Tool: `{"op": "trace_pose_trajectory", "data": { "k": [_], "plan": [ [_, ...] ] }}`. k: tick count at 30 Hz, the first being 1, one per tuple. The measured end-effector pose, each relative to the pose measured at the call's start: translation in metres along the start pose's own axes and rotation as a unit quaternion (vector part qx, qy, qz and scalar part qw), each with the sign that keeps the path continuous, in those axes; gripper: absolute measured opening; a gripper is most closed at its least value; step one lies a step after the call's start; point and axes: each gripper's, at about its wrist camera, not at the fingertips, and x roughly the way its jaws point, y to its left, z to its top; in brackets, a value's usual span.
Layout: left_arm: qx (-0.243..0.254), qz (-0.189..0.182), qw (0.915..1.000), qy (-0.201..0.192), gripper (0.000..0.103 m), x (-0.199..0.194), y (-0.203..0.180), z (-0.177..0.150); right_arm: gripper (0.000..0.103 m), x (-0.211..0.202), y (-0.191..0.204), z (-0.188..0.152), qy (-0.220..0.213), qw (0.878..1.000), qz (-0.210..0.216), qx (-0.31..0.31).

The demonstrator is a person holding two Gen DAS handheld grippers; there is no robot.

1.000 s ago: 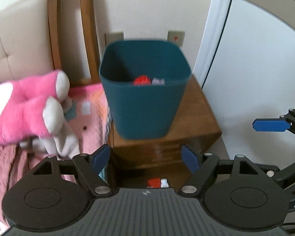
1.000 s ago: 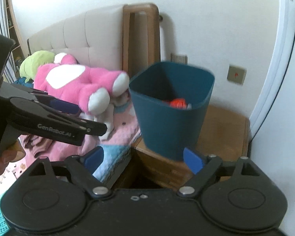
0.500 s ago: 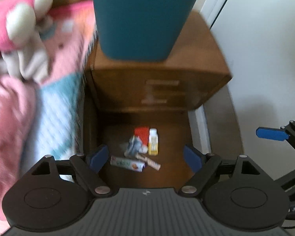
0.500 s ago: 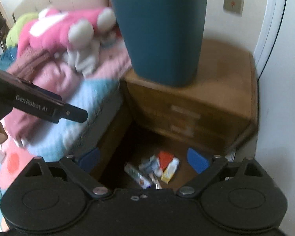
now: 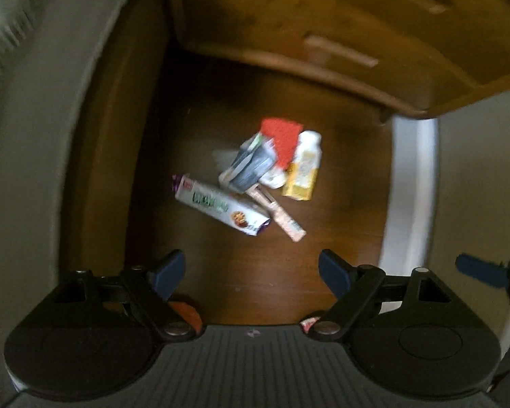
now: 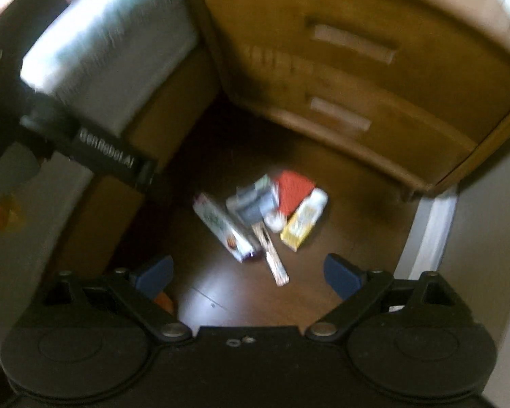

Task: Collect trash
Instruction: 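Lower both tools back down to the floor trash pile, then grasp white biscuit box with left tool while right tool grasps beige snack wrapper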

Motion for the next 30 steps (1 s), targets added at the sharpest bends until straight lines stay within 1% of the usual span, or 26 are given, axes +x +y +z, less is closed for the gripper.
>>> {"op": "trace_pose_trajectory", "data": {
  "k": [4, 7, 8, 10, 13, 17, 23, 27, 30],
  "plan": [
    [-0.038, 0.021, 0.9989, 0.019, 0.085, 0.075, 0.013, 0.005, 0.094, 0.08, -0.007, -0.02, 0.029, 0.999, -0.001, -0.019],
    [-0.078, 0.029, 0.996, 0.034, 0.085, 0.13, 0.027, 0.012, 0.092, 0.141, -0.013, -0.034, 0.045, 0.998, -0.003, -0.031],
    [-0.087, 0.03, 0.995, 0.039, 0.085, 0.145, 0.03, 0.015, 0.091, 0.158, -0.016, -0.037, 0.049, 0.998, -0.005, -0.035],
    [-0.095, 0.036, 0.994, 0.042, 0.085, 0.173, 0.035, 0.02, 0.088, 0.195, -0.021, -0.043, 0.06, 0.997, -0.007, -0.045],
    [-0.111, 0.039, 0.9921, 0.043, 0.086, 0.205, 0.04, 0.028, 0.085, 0.238, -0.03, -0.048, 0.066, 0.996, -0.01, -0.058],
    [-0.14, 0.038, 0.988, 0.053, 0.085, 0.244, 0.047, 0.034, 0.084, 0.28, -0.037, -0.051, 0.07, 0.996, -0.009, -0.061],
    [-0.198, 0.018, 0.9776, 0.07, 0.086, 0.283, 0.06, 0.035, 0.075, 0.33, -0.033, -0.057, 0.084, 0.993, -0.004, -0.086],
    [-0.229, 0.006, 0.9698, 0.083, 0.086, 0.3, 0.066, 0.031, 0.065, 0.347, -0.029, -0.059, 0.083, 0.991, -0.013, -0.106],
    [-0.237, 0.012, 0.9678, 0.084, 0.086, 0.307, 0.068, 0.028, 0.055, 0.356, -0.029, -0.06, 0.083, 0.99, -0.021, -0.109]
  ]
}}
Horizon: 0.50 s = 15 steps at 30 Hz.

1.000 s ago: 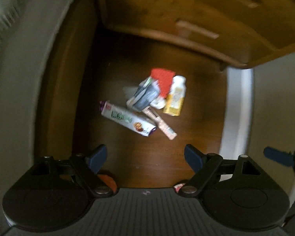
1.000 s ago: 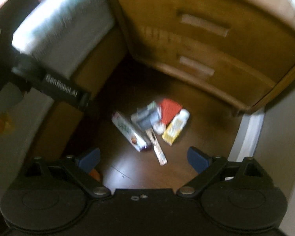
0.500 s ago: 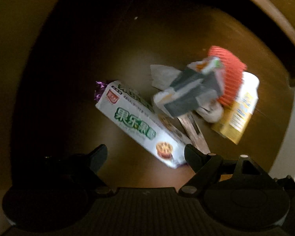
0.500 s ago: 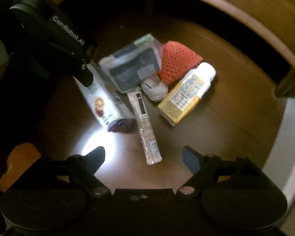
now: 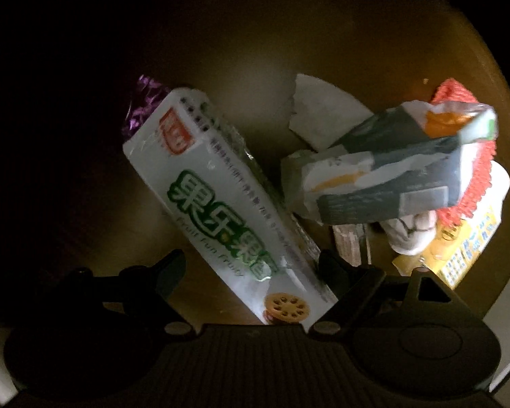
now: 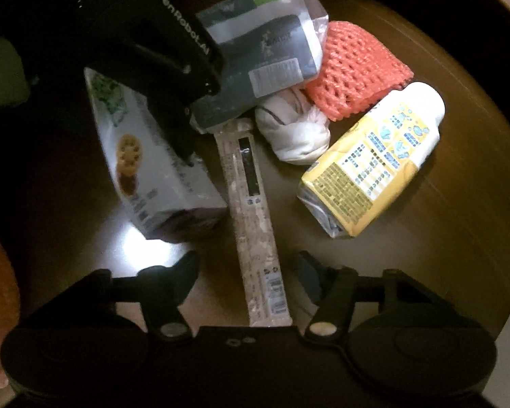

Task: Collect trash
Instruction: 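Grasp white biscuit box with left tool while right tool grasps beige snack wrapper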

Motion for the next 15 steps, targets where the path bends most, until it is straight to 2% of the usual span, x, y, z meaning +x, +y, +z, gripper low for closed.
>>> {"op": "trace_pose_trajectory", "data": {
  "k": [3, 7, 9, 10, 11, 15],
  "plan": [
    [-0.001, 0.005, 1.0, -0.002, 0.086, 0.004, 0.0, -0.001, 0.055, 0.003, -0.001, 0.003, -0.01, 1.0, -0.01, 0.0],
    [-0.008, 0.002, 0.9999, 0.005, 0.085, 0.01, 0.006, -0.003, 0.043, 0.005, 0.009, 0.006, -0.023, 0.999, -0.031, -0.028],
    [-0.011, -0.001, 0.9999, 0.007, 0.072, 0.011, 0.009, -0.003, 0.034, 0.003, 0.012, 0.007, -0.027, 0.999, -0.029, -0.033],
    [-0.013, -0.004, 0.9999, 0.011, 0.059, 0.012, 0.01, -0.004, 0.026, 0.002, 0.014, 0.006, -0.028, 0.999, -0.029, -0.034],
    [-0.016, -0.006, 0.9997, 0.015, 0.052, 0.012, 0.012, -0.005, 0.025, 0.001, 0.016, 0.006, -0.028, 0.998, -0.03, -0.036],
    [-0.018, -0.001, 0.9998, 0.006, 0.047, 0.008, 0.022, -0.014, 0.021, 0.002, 0.025, 0.006, -0.028, 0.999, -0.034, -0.022]
  ]
}}
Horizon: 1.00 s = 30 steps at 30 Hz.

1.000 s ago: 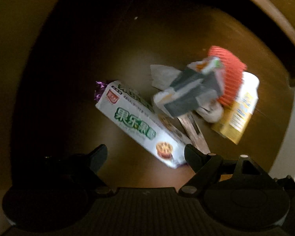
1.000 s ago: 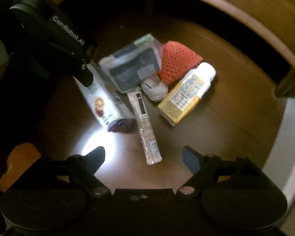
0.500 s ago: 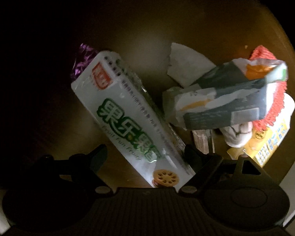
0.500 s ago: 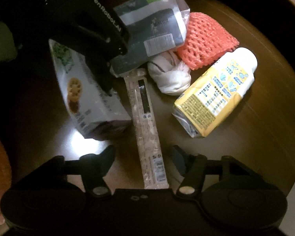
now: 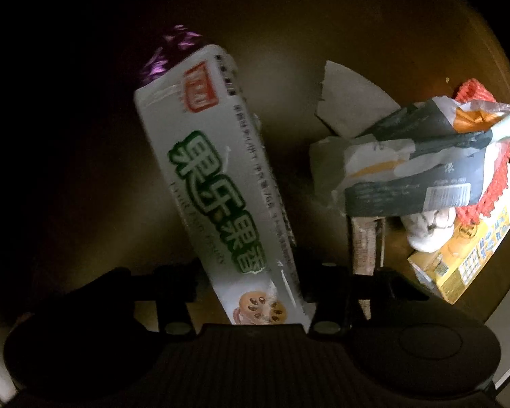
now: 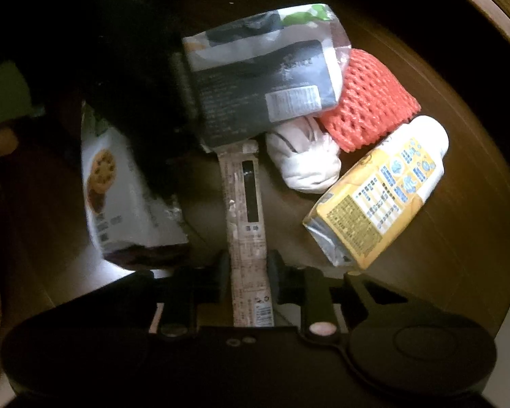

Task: Collect trash
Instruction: 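Grasp white biscuit box with left tool while right tool grasps beige snack wrapper, then lift biscuit box with left tool while right tool lifts snack wrapper to wastebasket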

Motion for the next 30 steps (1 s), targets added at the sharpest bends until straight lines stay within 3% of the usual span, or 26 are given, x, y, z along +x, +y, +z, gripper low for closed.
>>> {"op": "trace_pose_trajectory", "data": {
  "k": [10, 15, 21, 25, 30],
  "plan": [
    [0.07, 0.035, 0.9969, -0.01, 0.042, -0.022, 0.021, -0.047, 0.018, -0.015, 0.009, -0.028, 0.027, 0.998, 0.023, 0.06],
    [0.095, 0.043, 0.9945, -0.013, 0.041, -0.053, 0.021, -0.071, 0.018, -0.058, 0.003, -0.043, 0.024, 0.991, 0.035, 0.123],
    [0.147, 0.051, 0.9873, -0.03, 0.041, -0.122, 0.016, -0.097, 0.018, -0.134, -0.012, -0.034, 0.01, 0.979, 0.049, 0.196],
    [0.178, 0.046, 0.9817, -0.05, 0.041, -0.197, 0.016, -0.108, 0.018, -0.183, -0.019, -0.023, 0.006, 0.976, 0.047, 0.211],
    [0.199, 0.026, 0.9765, -0.08, 0.041, -0.289, 0.006, -0.125, 0.018, -0.277, -0.028, -0.005, -0.027, 0.972, 0.041, 0.23]
  ]
}}
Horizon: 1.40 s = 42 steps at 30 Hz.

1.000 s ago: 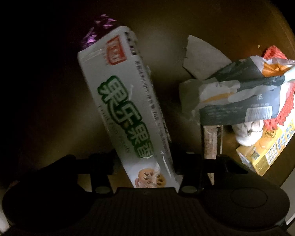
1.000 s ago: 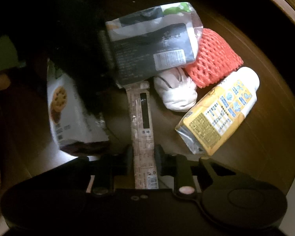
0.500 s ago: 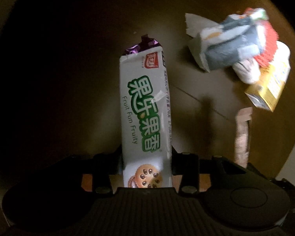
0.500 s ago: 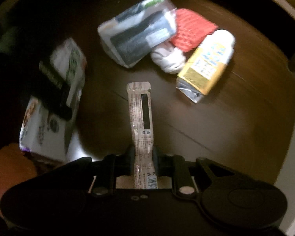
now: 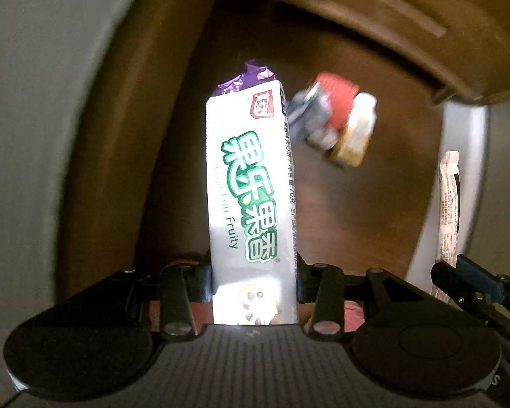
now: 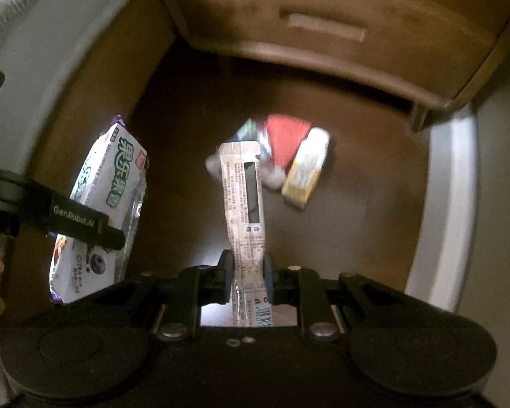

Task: Collect trash
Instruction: 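Lift biscuit box with left tool while right tool lifts snack wrapper to wastebasket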

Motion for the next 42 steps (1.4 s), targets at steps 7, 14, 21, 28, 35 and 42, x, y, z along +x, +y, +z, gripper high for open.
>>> {"op": "trace_pose_trajectory", "data": {
  "k": [7, 14, 21, 28, 35, 42],
  "plan": [
    [0.032, -0.006, 0.9981, -0.053, 0.041, -0.135, -0.015, 0.007, 0.018, -0.133, 0.022, 0.037, -0.054, 0.998, 0.008, 0.011],
    [0.076, -0.032, 0.988, -0.13, 0.041, -0.26, -0.034, 0.018, 0.018, -0.237, 0.035, 0.077, -0.117, 0.993, 0.026, 0.016],
    [0.113, -0.051, 0.9723, -0.198, 0.041, -0.359, -0.05, 0.032, 0.018, -0.326, 0.043, 0.111, -0.188, 0.982, 0.024, 0.017],
    [0.133, -0.058, 0.9537, -0.264, 0.041, -0.43, -0.07, 0.06, 0.018, -0.387, 0.046, 0.15, -0.244, 0.969, 0.02, 0.021],
    [0.14, -0.06, 0.9369, -0.314, 0.041, -0.486, -0.077, 0.095, 0.018, -0.436, 0.044, 0.195, -0.3, 0.953, 0.013, 0.033],
    [0.145, -0.062, 0.9298, -0.333, 0.041, -0.521, -0.092, 0.15, 0.018, -0.454, 0.038, 0.251, -0.317, 0.947, 0.011, 0.049]
  ]
}}
